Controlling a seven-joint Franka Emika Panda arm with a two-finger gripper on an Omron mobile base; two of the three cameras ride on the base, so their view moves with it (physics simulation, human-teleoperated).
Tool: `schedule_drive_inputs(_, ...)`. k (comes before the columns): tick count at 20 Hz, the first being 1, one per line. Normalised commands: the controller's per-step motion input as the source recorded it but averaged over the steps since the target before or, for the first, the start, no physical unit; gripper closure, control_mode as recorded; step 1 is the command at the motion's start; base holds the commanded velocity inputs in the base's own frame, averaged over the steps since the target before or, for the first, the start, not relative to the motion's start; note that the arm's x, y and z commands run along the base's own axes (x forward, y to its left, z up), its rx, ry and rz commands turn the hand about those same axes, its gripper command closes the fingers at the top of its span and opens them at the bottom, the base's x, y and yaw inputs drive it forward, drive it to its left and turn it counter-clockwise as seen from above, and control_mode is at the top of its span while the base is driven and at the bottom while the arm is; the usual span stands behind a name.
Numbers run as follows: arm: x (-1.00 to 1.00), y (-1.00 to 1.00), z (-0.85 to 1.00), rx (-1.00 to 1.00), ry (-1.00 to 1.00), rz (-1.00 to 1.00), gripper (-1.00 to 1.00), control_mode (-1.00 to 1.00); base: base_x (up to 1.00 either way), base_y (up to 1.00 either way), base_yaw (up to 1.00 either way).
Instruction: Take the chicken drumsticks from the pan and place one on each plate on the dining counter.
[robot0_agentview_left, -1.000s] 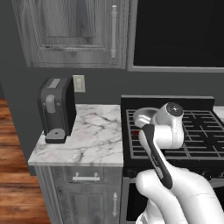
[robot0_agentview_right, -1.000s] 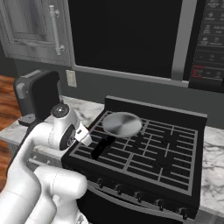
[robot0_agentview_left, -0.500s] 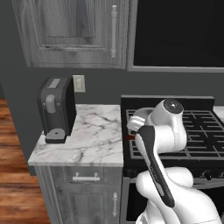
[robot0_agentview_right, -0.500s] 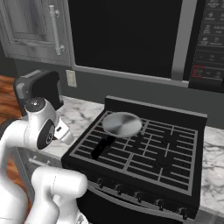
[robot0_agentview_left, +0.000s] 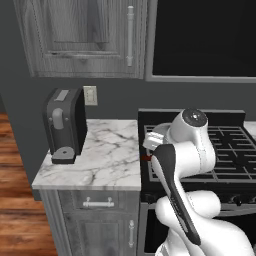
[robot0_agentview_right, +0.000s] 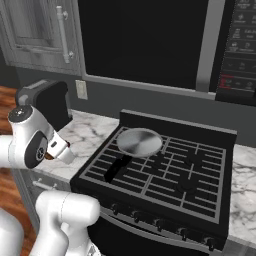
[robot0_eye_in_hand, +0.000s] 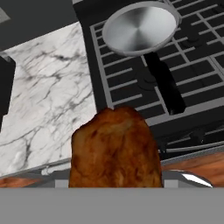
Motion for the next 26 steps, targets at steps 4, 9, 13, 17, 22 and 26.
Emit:
schedule_drive_inputs(4,0.00,0.00,0.00,0.00,0.00,0.00,1.00,-1.00,0.00,0.00,0.00)
schedule_drive_inputs(9,0.00,0.00,0.00,0.00,0.00,0.00,1.00,-1.00,0.00,0.00,0.00)
schedule_drive_inputs(13,-0.16,0.03,-0.02,0.00,0.04,0.00,1.00,1.00,-0.32,0.13,0.07)
schedule_drive_inputs(17,0.00,0.00,0.00,0.00,0.00,0.00,1.00,1.00,-0.62,0.63,0.53)
schedule_drive_inputs(22,0.00,0.00,0.00,0.00,0.00,0.00,1.00,1.00,-0.26,0.85,0.73)
schedule_drive_inputs(26,0.00,0.00,0.00,0.00,0.00,0.00,1.00,1.00,-0.07,0.80,0.76)
